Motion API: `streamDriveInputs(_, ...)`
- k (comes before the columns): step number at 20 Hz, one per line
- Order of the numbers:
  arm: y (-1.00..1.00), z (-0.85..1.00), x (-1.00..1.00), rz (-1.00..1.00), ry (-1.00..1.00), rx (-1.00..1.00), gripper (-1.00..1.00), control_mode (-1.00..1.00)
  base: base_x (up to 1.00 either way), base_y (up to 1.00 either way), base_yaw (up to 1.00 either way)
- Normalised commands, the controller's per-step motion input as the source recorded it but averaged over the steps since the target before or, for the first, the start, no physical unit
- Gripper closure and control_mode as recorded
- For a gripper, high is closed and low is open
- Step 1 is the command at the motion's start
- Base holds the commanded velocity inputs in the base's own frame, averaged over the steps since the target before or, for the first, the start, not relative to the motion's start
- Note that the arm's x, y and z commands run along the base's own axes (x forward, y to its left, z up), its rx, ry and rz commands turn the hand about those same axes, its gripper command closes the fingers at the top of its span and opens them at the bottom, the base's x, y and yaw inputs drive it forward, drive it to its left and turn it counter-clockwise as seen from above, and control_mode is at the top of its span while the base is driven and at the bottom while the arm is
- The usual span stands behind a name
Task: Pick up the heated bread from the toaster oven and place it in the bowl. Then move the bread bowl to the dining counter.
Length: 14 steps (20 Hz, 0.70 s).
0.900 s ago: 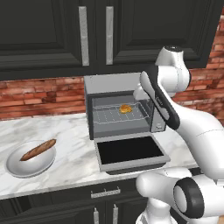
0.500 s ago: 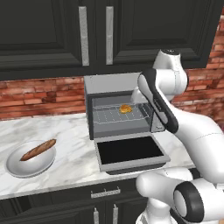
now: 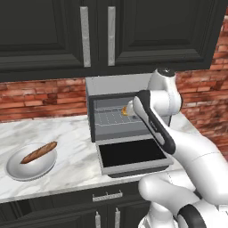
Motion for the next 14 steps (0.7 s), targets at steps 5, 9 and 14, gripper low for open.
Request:
streamDriveInputs(5,0.03,-0.38,0.13,-0.01,-0.14,0.00,-1.00,-1.00,0.00,0.00,0.00)
streamDriveInputs(9,0.02,-0.26,0.08,-0.02,-0.15,0.00,-1.00,-1.00,0.00,0.00,0.00)
streamDriveInputs(14,0.02,-0.09,0.27,-0.03,-0.09,0.00,-1.00,-1.00,0.00,0.00,0.00)
